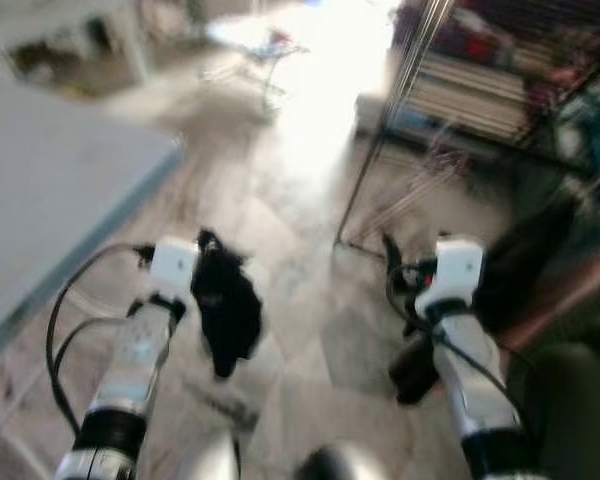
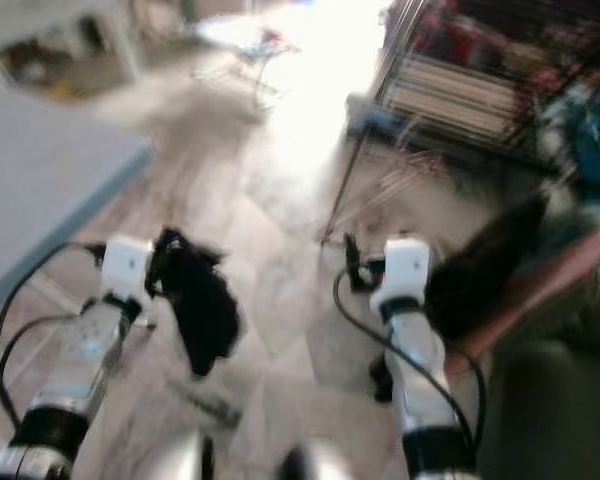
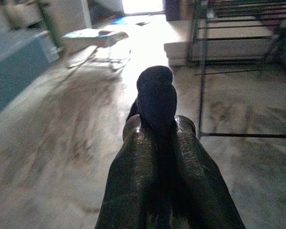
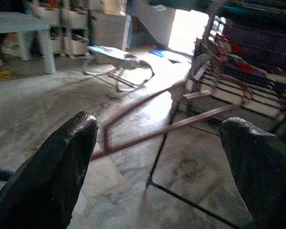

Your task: Hang hanger

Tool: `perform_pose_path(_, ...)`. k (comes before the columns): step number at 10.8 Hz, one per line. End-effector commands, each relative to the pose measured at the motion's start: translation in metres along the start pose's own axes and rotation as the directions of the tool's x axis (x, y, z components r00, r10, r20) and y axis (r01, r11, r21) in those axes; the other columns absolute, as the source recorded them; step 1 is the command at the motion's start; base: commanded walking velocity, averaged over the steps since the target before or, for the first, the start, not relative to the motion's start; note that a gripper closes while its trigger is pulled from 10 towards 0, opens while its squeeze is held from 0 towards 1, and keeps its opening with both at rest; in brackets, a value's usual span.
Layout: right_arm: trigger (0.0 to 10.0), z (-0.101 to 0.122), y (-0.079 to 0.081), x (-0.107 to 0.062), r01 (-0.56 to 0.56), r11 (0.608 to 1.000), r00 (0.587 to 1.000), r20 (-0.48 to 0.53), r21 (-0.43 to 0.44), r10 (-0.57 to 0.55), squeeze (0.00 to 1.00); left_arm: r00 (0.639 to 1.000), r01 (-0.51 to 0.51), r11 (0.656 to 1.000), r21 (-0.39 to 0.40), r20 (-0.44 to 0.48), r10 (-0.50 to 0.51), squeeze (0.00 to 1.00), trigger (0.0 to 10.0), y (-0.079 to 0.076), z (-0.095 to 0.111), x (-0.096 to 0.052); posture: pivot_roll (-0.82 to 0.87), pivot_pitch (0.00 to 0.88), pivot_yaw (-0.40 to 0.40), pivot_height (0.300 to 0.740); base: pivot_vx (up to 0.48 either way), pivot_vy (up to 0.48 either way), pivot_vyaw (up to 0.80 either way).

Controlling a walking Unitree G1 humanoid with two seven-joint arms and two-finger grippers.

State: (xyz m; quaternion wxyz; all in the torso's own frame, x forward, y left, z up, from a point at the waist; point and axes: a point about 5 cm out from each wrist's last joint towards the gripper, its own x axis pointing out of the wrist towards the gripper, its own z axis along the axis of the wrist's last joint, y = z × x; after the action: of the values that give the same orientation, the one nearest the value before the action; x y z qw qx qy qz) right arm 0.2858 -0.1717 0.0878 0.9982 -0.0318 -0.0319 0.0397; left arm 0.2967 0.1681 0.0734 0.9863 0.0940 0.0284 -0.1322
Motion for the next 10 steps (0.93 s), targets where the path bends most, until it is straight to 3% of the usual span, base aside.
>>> perform_pose_path(1, 10.0, -0.003, -0.006, -0.005, 0.025, 1.0, 1.0, -0.009, 0.0, -0.025, 0.0, 0.998, 0.054, 0.998, 0.014, 0.033, -0.055, 0.0, 10.0, -0.012, 0.006, 0.003, 0.0, 0.11, -0.074, 0.74, 0.0, 0.0, -0.48)
perform_pose_path(4, 10.0, -0.014, 0.003, -0.025, 0.037, 0.999, 0.999, -0.028, 0.018, -0.036, 0.0, 0.997, 0.076, 0.997, 0.028, 0.025, -0.077, 0.0, 10.0, -0.01, 0.0, -0.013, -0.02, 0.137, 0.002, 0.74, 0.0, 0.0, 0.0)
perform_pose_path(5, 10.0, -0.025, -0.005, -0.027, 0.133, 0.989, 0.989, -0.078, 0.065, -0.127, 0.0, 0.997, 0.075, 0.996, 0.043, -0.036, -0.074, 0.0, 10.0, -0.001, -0.01, -0.009, -0.03, 0.143, 0.025, 0.74, 0.0, 0.0, 0.0)
perform_pose_path(6, 10.0, -0.02, 0.0, -0.02, 0.111, 0.988, 0.992, -0.079, 0.11, -0.103, 0.0, 0.994, 0.112, 0.992, 0.06, -0.024, -0.111, 0.0, 10.0, -0.001, -0.002, -0.001, -0.04, 0.128, 0.047, 0.74, 0.0, 0.0, 0.0)
perform_pose_path(7, 10.0, -0.009, -0.005, -0.015, 0.135, 0.986, 0.99, -0.043, 0.094, -0.132, 0.0, 0.985, 0.167, 0.98, 0.11, 0.018, -0.17, 0.0, 10.0, -0.002, 0.016, 0.008, -0.05, 0.127, 0.061, 0.74, 0.0, 0.0, 0.0)
perform_pose_path(8, 10.0, -0.018, -0.009, -0.019, 0.158, 0.985, 0.986, -0.056, 0.073, -0.154, 0.0, 0.986, 0.161, 0.982, 0.097, 0.015, -0.164, 0.0, 10.0, -0.004, 0.013, 0.011, -0.05, 0.153, 0.081, 0.74, 0.0, 0.0, 0.0)
perform_pose_path(9, 10.0, -0.037, -0.019, -0.036, 0.274, 0.957, 0.954, -0.153, 0.092, -0.258, 0.0, 0.994, 0.112, 0.989, 0.096, -0.012, -0.112, 0.0, 10.0, -0.01, 0.005, 0.009, -0.06, 0.169, 0.047, 0.74, 0.0, 0.0, 0.0)
perform_pose_path(10, 10.0, -0.028, -0.015, -0.039, 0.238, 0.969, 0.966, -0.117, 0.06, -0.23, 0.0, 0.987, 0.154, 0.984, 0.086, 0.023, -0.157, 0.0, 10.0, -0.019, 0.013, 0.009, -0.12, 0.191, 0.05, 0.74, 0.0, 0.0, 0.0)
